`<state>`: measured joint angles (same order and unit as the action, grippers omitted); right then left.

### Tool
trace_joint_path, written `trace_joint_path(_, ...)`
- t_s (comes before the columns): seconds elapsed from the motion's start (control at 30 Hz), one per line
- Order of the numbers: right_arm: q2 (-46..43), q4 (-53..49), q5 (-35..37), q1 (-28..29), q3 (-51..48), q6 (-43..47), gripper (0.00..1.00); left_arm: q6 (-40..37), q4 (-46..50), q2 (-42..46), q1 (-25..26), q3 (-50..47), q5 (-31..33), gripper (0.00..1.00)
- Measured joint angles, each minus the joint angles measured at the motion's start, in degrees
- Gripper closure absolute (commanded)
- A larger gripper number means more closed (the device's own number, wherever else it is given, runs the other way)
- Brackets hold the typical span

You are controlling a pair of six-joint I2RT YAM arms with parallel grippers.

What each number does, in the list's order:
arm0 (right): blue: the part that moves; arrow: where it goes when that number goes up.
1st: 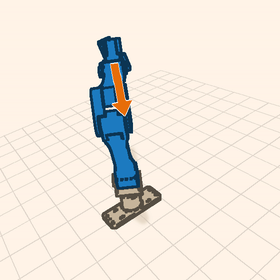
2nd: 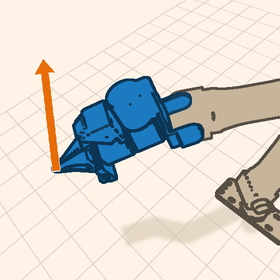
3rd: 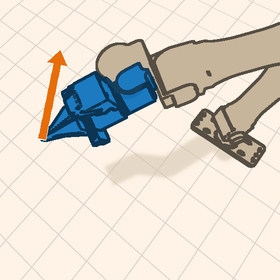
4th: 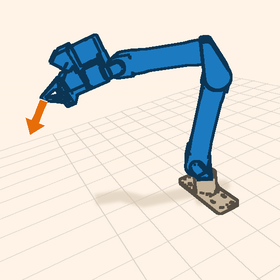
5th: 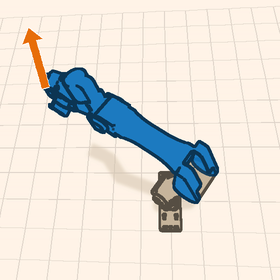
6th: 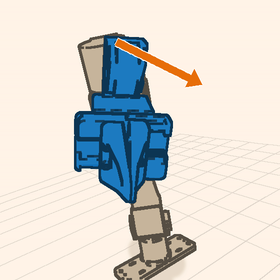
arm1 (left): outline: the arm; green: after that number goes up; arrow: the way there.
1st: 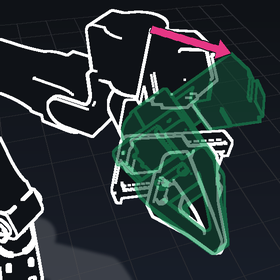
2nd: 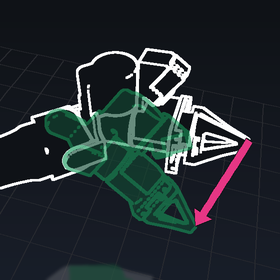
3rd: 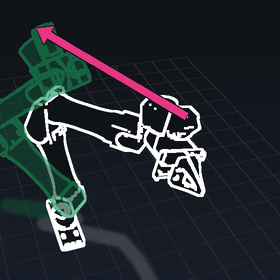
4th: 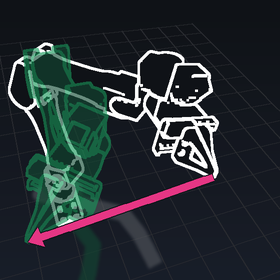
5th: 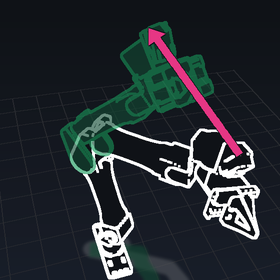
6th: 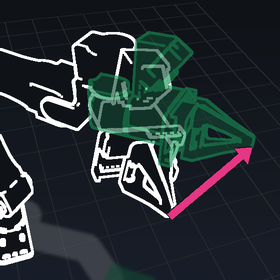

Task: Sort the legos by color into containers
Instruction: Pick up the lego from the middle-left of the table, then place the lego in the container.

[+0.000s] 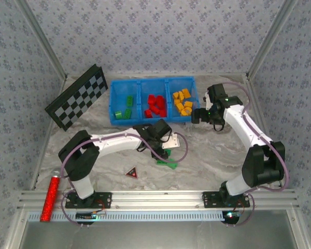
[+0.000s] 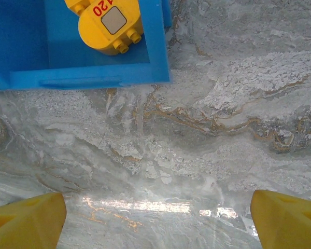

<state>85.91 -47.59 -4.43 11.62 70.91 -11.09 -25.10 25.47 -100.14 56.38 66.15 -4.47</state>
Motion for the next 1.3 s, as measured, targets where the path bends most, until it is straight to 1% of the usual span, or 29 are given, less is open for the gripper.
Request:
trace_joint_path(0.2, 0.1, 0.0, 0.0, -0.2, 0.0, 0.0, 0.07, 0.0, 0.0, -2.3, 0.0, 0.2, 0.0, 0.41)
trace_joint_path(0.27, 0.2, 0.0, 0.0, -0.3, 0.0, 0.0, 0.07, 0.0, 0.0, -3.1, 0.0, 0.5, -0.1, 0.44)
trace_joint_path(0.33, 0.2, 0.0, 0.0, -0.4, 0.0, 0.1, 0.07, 0.0, 0.0, -3.4, 0.0, 0.9, 0.0, 0.52)
trace_joint_path(0.4, 0.2, 0.0, 0.0, -0.5, 0.0, 0.1, 0.07, 0.0, 0.1, -3.8, 0.0, 1.0, 0.0, 0.65)
trace_joint_path(0.43, 0.3, 0.0, 0.0, -0.5, 0.0, 0.2, 0.07, -0.2, 0.1, -4.0, 0.0, 1.2, -0.1, 0.67)
trace_joint_path(0.47, 0.4, 0.0, 0.0, -0.5, 0.0, 0.2, 0.07, -0.2, 0.2, -4.4, 0.0, 1.4, 0.0, 0.68)
trace_joint_path(0.57, 0.6, 0.0, 0.0, -0.5, 0.0, 0.2, 0.07, -0.2, 0.3, -5.0, 0.0, 1.9, -0.2, 0.76)
trace_joint_path(0.7, 0.9, 0.0, 0.0, -0.5, 0.0, 0.3, 0.07, -0.1, 0.3, -5.0, 0.0, 2.1, -0.2, 0.83)
trace_joint_path(0.83, 1.2, 0.0, 0.0, -0.5, 0.0, 0.5, 0.08, 1.0, 1.2, -4.9, -1.2, 2.5, 0.0, 0.84)
trace_joint_path(0.93, 1.3, 0.0, 0.0, -0.5, 0.0, 0.5, 0.08, 2.4, 3.2, -3.5, -5.0, 3.3, -0.3, 0.84)
trace_joint_path(1.17, 1.3, 0.7, -0.1, -0.5, 0.0, 0.5, 0.08, 6.6, 5.4, 5.4, -20.2, 8.8, -0.5, 0.84)
trace_joint_path(1.3, 1.3, 0.8, -0.1, -0.5, 0.0, 0.5, 0.08, 10.4, 5.0, 7.2, -28.3, 12.5, 0.2, 0.83)
